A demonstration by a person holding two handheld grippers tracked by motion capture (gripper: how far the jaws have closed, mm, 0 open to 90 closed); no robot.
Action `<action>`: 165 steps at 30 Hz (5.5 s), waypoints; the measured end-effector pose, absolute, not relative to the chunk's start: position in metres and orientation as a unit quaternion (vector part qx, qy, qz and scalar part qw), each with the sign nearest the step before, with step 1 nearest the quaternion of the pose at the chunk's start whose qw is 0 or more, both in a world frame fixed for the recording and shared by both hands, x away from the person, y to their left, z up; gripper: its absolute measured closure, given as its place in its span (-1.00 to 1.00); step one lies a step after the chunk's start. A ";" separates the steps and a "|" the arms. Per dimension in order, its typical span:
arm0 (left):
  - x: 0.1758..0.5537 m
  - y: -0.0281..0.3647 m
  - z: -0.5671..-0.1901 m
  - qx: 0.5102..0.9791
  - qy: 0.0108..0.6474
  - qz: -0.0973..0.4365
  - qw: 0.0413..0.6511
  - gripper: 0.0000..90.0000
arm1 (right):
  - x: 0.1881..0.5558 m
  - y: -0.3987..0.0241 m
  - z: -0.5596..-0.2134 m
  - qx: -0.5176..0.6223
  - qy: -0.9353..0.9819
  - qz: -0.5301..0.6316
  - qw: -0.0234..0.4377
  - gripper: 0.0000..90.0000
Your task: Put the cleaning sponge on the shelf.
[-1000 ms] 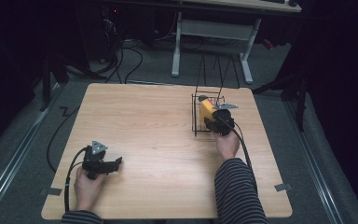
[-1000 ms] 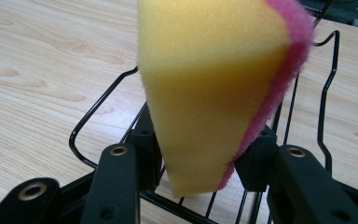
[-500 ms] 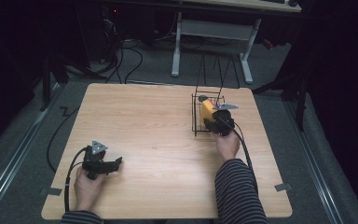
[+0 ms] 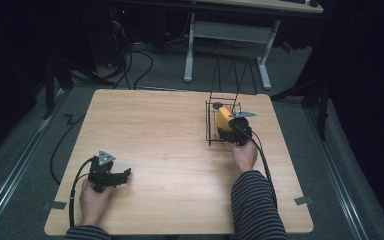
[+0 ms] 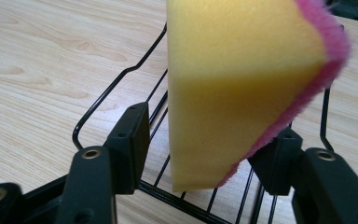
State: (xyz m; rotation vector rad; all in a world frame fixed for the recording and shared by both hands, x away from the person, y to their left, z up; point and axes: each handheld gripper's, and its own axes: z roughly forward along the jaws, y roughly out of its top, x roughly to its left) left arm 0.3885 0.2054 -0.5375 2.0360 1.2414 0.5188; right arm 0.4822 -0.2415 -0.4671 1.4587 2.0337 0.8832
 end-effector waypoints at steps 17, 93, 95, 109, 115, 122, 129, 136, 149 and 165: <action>0.389 0.205 -0.537 0.784 0.478 0.200 0.343 -0.64 | 0.462 -0.259 -0.454 0.527 0.734 0.360 0.234 -0.40; 0.389 0.205 -0.538 0.784 0.478 0.200 0.343 -0.65 | 0.332 -0.332 -0.446 0.526 0.675 0.451 0.254 -0.23; 0.389 0.205 -0.538 0.784 0.478 0.200 0.343 -0.65 | 0.331 -0.332 -0.447 0.526 0.675 0.452 0.253 -0.22; 0.389 0.205 -0.538 0.784 0.478 0.200 0.343 -0.65 | 0.324 -0.330 -0.461 0.534 0.673 0.451 0.242 -0.21; 0.389 0.205 -0.538 0.784 0.478 0.200 0.343 -0.65 | 0.323 -0.329 -0.468 0.539 0.673 0.448 0.237 -0.21; 0.389 0.205 -0.538 0.784 0.478 0.200 0.343 -0.65 | 0.323 -0.327 -0.479 0.546 0.674 0.438 0.234 -0.20; 0.389 0.205 -0.538 0.784 0.478 0.200 0.343 -0.65 | 0.324 -0.324 -0.488 0.552 0.675 0.433 0.227 -0.19; 0.389 0.205 -0.538 0.784 0.478 0.200 0.343 -0.65 | 0.326 -0.322 -0.496 0.555 0.678 0.425 0.224 -0.19; 0.389 0.205 -0.538 0.784 0.478 0.200 0.343 -0.65 | 0.331 -0.317 -0.511 0.559 0.690 0.398 0.231 -0.21; 0.389 0.205 -0.538 0.784 0.478 0.200 0.343 -0.65 | 0.341 -0.317 -0.528 0.575 0.703 0.350 0.232 -0.22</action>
